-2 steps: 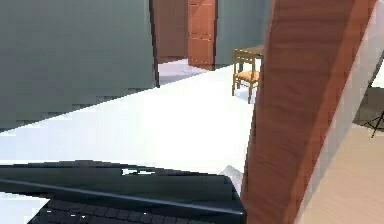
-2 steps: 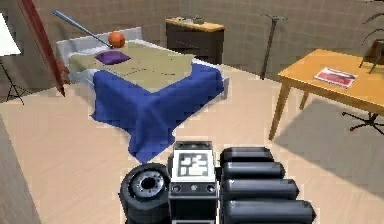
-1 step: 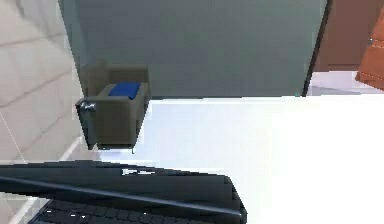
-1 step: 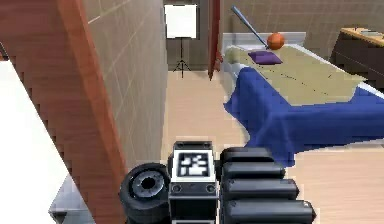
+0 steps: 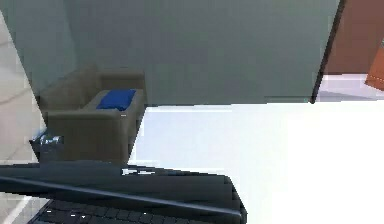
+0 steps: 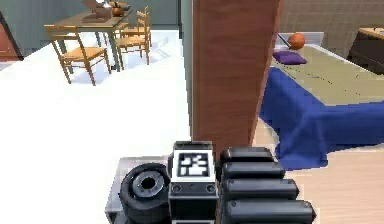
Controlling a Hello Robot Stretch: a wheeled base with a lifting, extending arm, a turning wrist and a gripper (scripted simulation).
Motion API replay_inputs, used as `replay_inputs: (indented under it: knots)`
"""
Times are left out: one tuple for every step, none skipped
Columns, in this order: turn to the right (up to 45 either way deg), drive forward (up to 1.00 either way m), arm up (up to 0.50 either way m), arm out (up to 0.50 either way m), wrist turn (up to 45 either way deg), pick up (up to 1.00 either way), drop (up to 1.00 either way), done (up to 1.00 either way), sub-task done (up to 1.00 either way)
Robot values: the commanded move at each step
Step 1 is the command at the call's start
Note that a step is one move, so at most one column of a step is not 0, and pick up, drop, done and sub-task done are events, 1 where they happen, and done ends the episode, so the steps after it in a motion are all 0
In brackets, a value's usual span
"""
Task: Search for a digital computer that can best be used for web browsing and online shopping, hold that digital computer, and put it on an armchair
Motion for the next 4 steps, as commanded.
replay_inputs:
  knots:
    - [15.0,0.0,0.0,0.0,0.0,0.0,0.0,0.0,0.0]
    - [0.0,0.8,0.0,0.0,0.0,0.0,0.0,0.0,0.0]
    - [30.0,0.0,0.0,0.0,0.0,0.0,0.0,0.0,0.0]
    - [0.0,1.0,0.0,0.0,0.0,0.0,0.0,0.0,0.0]
